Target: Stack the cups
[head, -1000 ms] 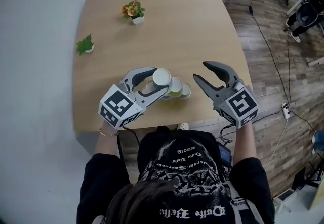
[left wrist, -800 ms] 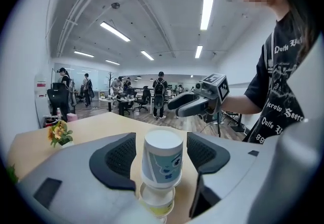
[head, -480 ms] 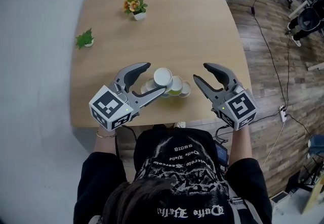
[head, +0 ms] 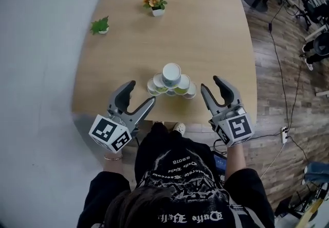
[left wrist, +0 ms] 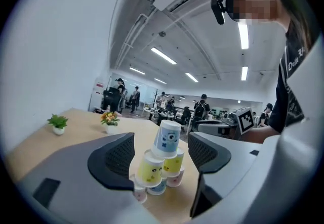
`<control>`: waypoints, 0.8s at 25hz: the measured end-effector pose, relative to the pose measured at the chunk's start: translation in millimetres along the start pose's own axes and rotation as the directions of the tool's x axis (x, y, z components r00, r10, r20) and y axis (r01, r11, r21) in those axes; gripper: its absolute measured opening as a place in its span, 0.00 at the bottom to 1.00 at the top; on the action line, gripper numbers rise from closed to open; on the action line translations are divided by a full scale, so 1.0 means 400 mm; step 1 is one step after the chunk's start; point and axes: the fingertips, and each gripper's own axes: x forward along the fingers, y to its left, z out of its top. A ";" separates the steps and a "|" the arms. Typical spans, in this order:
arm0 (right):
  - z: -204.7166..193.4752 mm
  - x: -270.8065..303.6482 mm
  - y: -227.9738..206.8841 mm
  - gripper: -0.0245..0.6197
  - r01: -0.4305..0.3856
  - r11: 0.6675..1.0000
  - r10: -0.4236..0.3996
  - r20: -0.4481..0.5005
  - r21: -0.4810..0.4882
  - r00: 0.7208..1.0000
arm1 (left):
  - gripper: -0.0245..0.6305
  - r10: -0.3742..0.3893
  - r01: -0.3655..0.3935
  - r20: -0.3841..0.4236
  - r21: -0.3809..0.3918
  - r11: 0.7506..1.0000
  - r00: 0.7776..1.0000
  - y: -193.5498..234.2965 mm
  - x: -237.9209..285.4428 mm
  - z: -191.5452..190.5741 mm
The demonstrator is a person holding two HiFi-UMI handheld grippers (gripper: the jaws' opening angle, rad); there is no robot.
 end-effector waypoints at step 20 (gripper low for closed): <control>-0.170 -0.270 0.440 0.34 0.263 0.964 -0.263 -0.004 0.039 0.965 | 0.56 0.107 -0.105 -0.060 0.035 0.994 0.992 -0.210 -0.343 -0.252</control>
